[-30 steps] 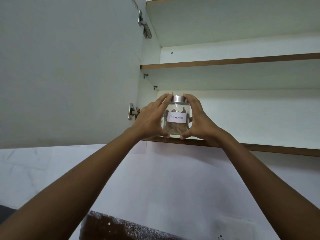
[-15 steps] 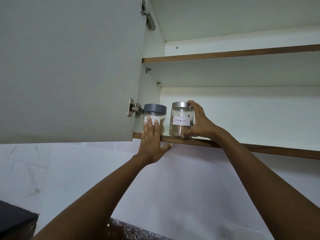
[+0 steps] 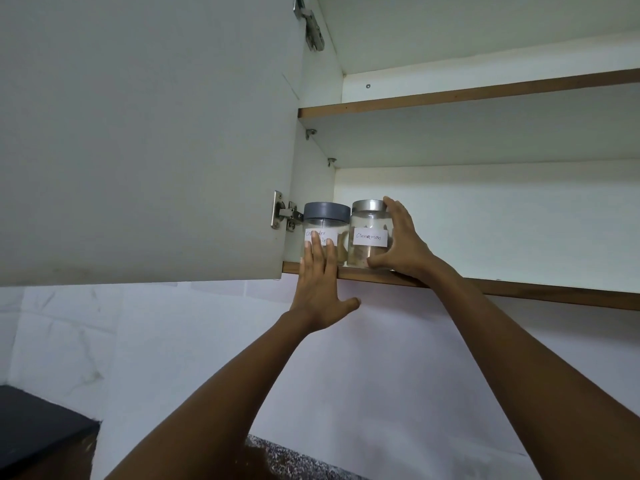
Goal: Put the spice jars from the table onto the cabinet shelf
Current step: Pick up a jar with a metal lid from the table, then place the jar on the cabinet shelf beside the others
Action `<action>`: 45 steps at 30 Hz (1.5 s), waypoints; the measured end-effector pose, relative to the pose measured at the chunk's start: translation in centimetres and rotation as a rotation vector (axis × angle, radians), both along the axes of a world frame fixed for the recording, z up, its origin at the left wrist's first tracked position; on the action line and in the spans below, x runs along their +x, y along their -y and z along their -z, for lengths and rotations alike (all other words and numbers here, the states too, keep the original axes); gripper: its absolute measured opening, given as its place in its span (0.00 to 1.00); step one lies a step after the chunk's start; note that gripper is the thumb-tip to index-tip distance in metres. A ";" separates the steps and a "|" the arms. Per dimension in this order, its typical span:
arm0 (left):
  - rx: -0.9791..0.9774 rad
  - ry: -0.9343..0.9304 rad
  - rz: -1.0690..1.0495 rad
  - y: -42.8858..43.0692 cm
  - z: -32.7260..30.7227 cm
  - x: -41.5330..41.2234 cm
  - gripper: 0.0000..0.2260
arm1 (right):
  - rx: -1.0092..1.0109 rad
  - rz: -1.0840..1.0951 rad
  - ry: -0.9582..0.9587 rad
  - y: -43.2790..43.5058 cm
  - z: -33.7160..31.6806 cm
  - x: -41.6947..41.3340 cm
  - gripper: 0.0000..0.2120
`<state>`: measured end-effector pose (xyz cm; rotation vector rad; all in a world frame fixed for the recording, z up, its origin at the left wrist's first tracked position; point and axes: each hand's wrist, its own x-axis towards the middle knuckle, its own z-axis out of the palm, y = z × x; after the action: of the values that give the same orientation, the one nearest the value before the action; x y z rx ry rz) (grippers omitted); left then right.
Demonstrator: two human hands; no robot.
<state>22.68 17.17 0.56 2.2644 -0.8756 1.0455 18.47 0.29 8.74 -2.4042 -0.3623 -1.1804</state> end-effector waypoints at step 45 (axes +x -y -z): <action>0.490 -0.744 0.623 0.7 42.8 -35.3 0.29 | 0.310 0.253 -0.772 0.6 49.8 -42.7 0.35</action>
<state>-12.63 16.48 -42.22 2.2080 -1.4273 -0.3106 -24.20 -0.26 -41.11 -2.4393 0.3487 -0.2841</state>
